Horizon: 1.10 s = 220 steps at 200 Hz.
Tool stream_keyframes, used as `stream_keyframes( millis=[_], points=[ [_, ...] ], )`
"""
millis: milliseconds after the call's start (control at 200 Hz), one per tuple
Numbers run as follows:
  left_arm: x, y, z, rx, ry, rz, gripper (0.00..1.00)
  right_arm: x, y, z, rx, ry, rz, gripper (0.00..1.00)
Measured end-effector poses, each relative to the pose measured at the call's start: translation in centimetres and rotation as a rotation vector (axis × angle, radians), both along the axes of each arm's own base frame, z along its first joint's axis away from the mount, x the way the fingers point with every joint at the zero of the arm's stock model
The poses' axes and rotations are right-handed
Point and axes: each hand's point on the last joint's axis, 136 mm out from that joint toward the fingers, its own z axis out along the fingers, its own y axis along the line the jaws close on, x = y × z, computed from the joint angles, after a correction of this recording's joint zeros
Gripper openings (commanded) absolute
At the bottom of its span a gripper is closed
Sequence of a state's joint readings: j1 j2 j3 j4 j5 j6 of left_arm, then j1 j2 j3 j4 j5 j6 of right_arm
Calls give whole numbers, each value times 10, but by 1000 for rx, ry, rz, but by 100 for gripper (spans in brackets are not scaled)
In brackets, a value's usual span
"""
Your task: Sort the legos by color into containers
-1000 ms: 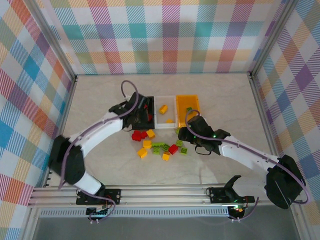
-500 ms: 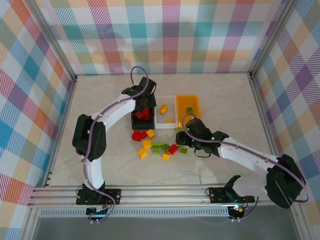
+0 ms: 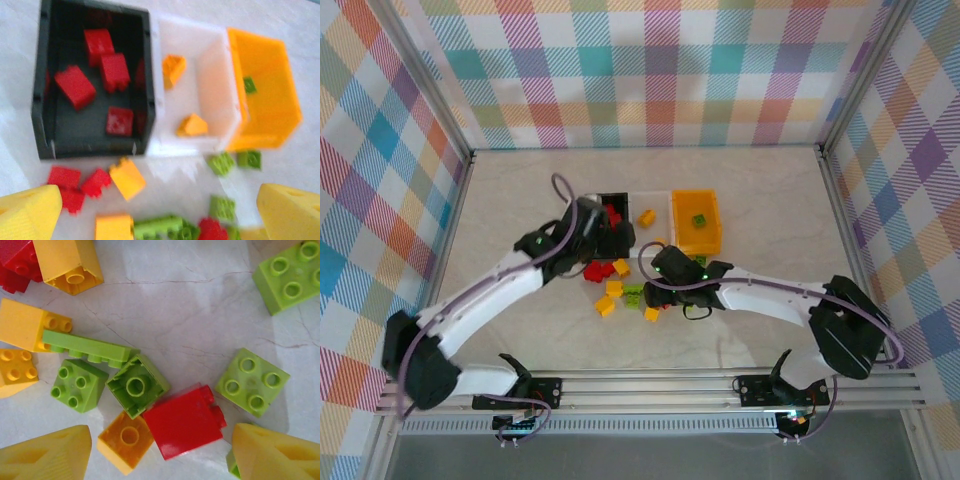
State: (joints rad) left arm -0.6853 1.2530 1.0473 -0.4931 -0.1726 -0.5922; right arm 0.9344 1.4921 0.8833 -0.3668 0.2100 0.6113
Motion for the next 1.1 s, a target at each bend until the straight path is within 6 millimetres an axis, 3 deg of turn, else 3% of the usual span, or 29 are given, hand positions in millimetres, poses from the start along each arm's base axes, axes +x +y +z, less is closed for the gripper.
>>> stream_keyframes(
  millis=[135, 260, 390, 565, 720, 830, 955, 1100],
  points=[
    [-43, 19, -27, -23, 38, 3, 100, 4, 1, -12, -51, 13, -9, 74],
    [-61, 35, -43, -35, 68, 32, 100, 5, -5, -28, -110, 36, -23, 71],
    [-67, 40, -45, -53, 68, 50, 100, 3, -9, -36, -140, 50, -36, 64],
    [-69, 42, -48, -48, 71, 53, 100, 1, -16, -41, -175, 58, -57, 45],
    [-70, 43, -48, -44, 72, 50, 100, 0, -21, -40, -174, 48, -71, 39],
    [-73, 46, -48, -41, 68, 55, 100, -1, -24, -24, -144, 22, -73, 35],
    [-78, 55, -54, -32, 65, 67, 100, 2, -16, 12, -54, -36, -50, 33],
    [-90, 66, -66, -32, 82, 89, 100, 20, 23, 63, 62, -96, 12, 34]
  ],
)
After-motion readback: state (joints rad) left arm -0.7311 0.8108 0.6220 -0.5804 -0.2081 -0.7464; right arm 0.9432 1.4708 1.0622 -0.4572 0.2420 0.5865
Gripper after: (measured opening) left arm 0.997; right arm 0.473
